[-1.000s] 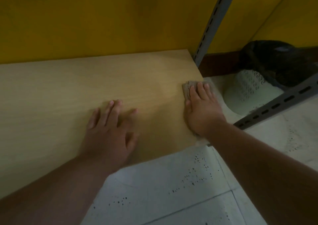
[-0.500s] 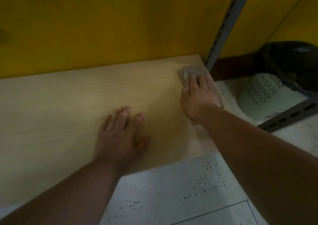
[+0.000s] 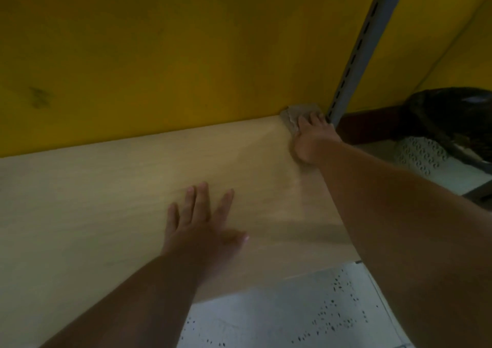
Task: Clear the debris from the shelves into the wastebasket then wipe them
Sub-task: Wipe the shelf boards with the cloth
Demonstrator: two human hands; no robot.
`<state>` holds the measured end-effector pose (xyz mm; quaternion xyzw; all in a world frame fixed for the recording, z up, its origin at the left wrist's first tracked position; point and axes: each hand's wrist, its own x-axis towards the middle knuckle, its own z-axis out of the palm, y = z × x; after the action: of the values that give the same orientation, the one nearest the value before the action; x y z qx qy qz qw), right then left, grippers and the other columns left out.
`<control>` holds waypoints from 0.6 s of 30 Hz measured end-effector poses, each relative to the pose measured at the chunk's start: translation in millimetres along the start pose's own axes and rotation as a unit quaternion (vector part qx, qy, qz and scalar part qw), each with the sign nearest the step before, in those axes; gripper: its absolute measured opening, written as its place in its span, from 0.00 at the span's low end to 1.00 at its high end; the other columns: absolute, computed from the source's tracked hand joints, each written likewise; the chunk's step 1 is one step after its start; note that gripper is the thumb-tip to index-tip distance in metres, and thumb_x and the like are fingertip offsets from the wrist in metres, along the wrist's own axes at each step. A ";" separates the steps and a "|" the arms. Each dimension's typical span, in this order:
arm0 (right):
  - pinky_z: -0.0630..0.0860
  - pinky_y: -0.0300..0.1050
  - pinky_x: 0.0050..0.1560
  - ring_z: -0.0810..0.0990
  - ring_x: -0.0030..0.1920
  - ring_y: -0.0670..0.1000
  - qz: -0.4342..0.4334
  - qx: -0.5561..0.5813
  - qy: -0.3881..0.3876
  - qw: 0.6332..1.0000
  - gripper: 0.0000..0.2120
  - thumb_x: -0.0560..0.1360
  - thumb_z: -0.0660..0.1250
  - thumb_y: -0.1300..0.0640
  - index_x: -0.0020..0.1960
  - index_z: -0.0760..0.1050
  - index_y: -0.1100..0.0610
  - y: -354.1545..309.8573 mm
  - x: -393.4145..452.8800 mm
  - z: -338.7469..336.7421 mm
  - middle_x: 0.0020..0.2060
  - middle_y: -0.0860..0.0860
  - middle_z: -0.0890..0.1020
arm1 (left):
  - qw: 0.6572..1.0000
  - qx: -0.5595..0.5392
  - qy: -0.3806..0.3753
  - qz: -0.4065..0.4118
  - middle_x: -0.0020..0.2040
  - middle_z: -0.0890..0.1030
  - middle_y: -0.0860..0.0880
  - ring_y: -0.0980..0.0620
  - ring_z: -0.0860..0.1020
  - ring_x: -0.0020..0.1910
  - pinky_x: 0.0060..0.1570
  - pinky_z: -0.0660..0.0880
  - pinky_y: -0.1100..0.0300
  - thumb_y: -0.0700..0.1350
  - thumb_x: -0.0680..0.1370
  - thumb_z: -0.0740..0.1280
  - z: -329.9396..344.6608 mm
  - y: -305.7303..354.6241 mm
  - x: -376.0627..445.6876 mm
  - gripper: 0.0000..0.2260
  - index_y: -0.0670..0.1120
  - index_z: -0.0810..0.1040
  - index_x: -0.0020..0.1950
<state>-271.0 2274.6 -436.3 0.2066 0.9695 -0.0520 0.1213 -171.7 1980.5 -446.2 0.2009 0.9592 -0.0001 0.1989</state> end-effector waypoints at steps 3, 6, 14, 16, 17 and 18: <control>0.50 0.56 0.76 0.47 0.78 0.58 -0.006 -0.001 0.020 1.000 0.27 0.81 0.48 0.59 0.79 0.48 0.55 -0.1 -3.2 0.3 0.79 0.55 0.48 | 1.000 0.003 -0.003 -0.001 0.76 0.25 0.48 0.47 0.27 0.75 0.75 0.35 0.42 0.73 0.75 0.49 -0.5 2.5 3.0 0.37 0.66 0.28 0.74; 0.50 0.58 0.76 0.47 0.77 0.61 -0.074 0.005 0.025 0.997 0.32 0.78 0.54 0.59 0.80 0.46 0.56 -11.0 -6.3 -0.1 0.78 0.57 0.50 | 1.000 0.012 -0.005 -0.004 0.77 0.26 0.47 0.47 0.27 0.76 0.75 0.36 0.42 0.73 0.75 0.48 1.0 2.5 2.5 0.37 0.66 0.28 0.74; 0.43 0.52 0.76 0.42 0.78 0.54 -0.278 0.005 -0.035 0.960 0.27 0.83 0.50 0.57 0.80 0.47 0.54 -126.4 -72.9 25.8 0.79 0.52 0.44 | 1.000 -0.005 -0.002 0.002 0.78 0.29 0.47 0.47 0.28 0.76 0.75 0.35 0.42 0.72 0.76 0.51 0.4 2.2 3.9 0.37 0.63 0.34 0.77; 0.44 0.49 0.77 0.42 0.78 0.54 -0.270 -0.016 -0.016 0.962 0.27 0.84 0.50 0.57 0.80 0.46 0.54 -116.3 -70.8 23.2 0.79 0.53 0.44 | 0.999 -0.012 0.022 0.020 0.79 0.31 0.47 0.47 0.30 0.77 0.75 0.36 0.43 0.71 0.76 0.52 1.3 -1.1 1.3 0.37 0.63 0.36 0.78; 0.44 0.48 0.76 0.44 0.78 0.55 -0.270 -0.032 0.004 0.962 0.26 0.84 0.49 0.58 0.80 0.46 0.56 -108.6 -66.2 23.6 0.79 0.54 0.46 | 0.999 -0.016 0.036 0.035 0.80 0.33 0.47 0.48 0.32 0.78 0.76 0.37 0.44 0.70 0.77 0.53 1.3 -6.0 -1.8 0.37 0.62 0.38 0.79; 0.44 0.49 0.76 0.46 0.78 0.56 -0.274 -0.050 0.031 0.960 0.26 0.83 0.47 0.59 0.80 0.47 0.58 -102.3 -61.3 24.7 0.79 0.55 0.49 | 0.997 -0.016 0.049 0.053 0.80 0.34 0.47 0.48 0.33 0.78 0.76 0.38 0.46 0.69 0.77 0.54 0.7 -13.8 -5.7 0.37 0.60 0.39 0.79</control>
<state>-253.8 2154.1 -439.2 -0.0714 0.9936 -0.0282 0.0823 -172.0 1965.6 -445.8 0.2479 0.9557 0.0356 0.1547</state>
